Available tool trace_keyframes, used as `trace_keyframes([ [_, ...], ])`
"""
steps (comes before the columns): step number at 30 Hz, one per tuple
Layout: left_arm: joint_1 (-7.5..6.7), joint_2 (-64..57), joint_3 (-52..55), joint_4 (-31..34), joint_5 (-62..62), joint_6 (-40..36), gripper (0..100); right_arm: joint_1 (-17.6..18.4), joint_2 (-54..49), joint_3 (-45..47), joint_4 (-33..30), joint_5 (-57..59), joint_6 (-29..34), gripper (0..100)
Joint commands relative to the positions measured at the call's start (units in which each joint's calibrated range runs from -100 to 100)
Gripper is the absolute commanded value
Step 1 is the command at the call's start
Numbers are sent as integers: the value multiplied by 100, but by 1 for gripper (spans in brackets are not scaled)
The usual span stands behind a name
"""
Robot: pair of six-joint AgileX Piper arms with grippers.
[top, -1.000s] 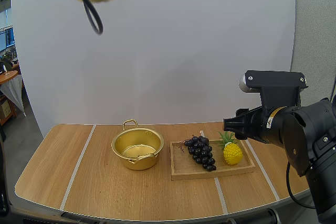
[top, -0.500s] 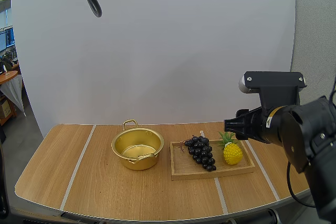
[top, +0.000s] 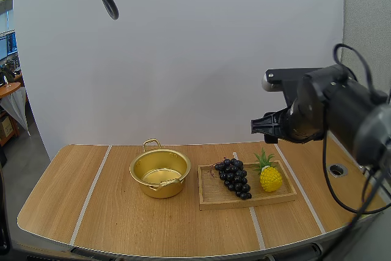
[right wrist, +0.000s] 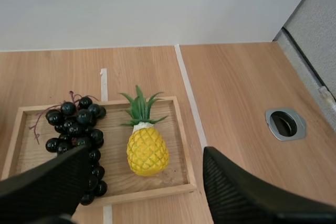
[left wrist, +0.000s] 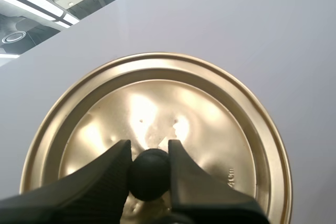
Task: Open the pot, put the pineapple inside, and close it
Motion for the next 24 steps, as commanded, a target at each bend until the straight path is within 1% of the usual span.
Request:
trace_keyframes([
  [1, -28, -15, -32, 17, -205, -24, 0, -29, 530, -48, -81, -223, -139, 100],
  [11, -28, -15, -32, 17, -205, -24, 0, -64, 1159, -20, -123, -710, -248, 100],
  [13, -28, -15, -32, 17, -205, -24, 0, -142, 1297, -8, -123, -850, -248, 100],
  [18, -28, -15, -32, 17, -205, -24, 0, -403, 1546, 151, -27, -1427, -529, 100],
  [21, -28, -15, -32, 17, -205, -24, 0, -459, 1745, 271, 45, -1732, -659, 100],
  [24, -28, -15, -32, 17, -205, -24, 0, -477, 2019, 304, 45, -1963, -659, 100],
])
